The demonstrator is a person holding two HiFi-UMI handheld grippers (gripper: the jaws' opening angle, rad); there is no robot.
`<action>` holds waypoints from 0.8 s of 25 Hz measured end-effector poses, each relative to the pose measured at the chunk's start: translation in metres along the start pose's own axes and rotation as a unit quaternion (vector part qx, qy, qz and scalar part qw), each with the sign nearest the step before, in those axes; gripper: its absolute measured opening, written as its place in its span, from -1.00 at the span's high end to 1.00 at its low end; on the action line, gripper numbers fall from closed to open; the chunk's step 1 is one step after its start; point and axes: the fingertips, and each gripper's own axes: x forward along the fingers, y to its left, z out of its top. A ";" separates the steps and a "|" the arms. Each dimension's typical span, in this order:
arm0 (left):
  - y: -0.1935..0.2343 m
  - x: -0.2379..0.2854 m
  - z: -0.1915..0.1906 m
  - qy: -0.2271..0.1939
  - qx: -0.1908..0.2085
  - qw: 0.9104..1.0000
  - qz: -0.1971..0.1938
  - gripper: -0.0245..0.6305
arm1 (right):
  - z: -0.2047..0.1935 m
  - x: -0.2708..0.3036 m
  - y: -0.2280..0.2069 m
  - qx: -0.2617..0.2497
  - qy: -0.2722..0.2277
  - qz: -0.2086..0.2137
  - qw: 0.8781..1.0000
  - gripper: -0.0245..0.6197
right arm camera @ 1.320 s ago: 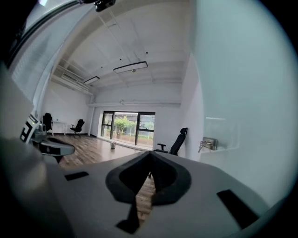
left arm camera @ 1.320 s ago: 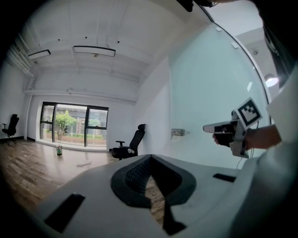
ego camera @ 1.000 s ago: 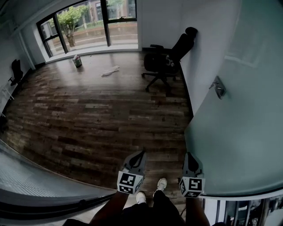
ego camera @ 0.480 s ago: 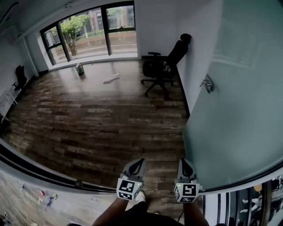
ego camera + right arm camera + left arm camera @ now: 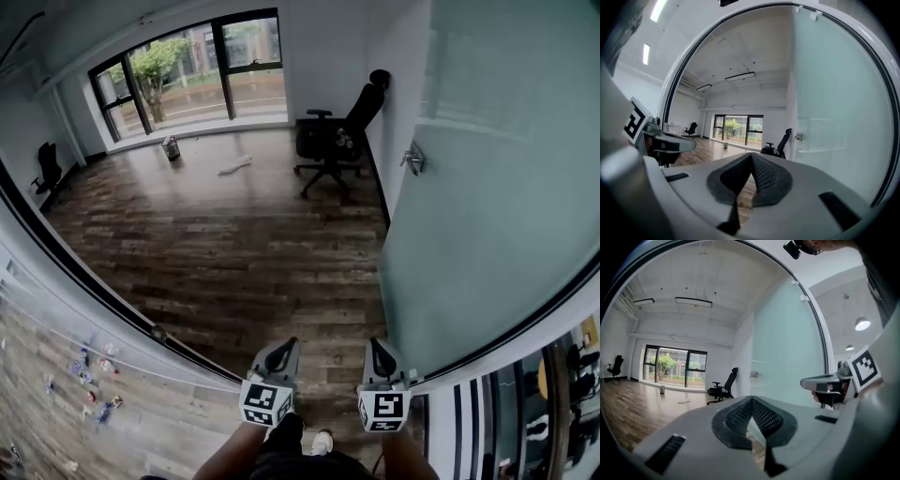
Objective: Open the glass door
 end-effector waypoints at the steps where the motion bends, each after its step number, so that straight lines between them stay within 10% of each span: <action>1: -0.005 -0.008 -0.002 0.003 0.002 1.000 0.001 0.93 | 0.000 -0.010 0.003 0.000 -0.001 -0.001 1.000 0.87; 20: -0.015 -0.193 -0.037 0.014 0.000 1.000 -0.019 0.93 | 0.001 -0.152 0.133 -0.008 -0.001 -0.029 1.000 0.87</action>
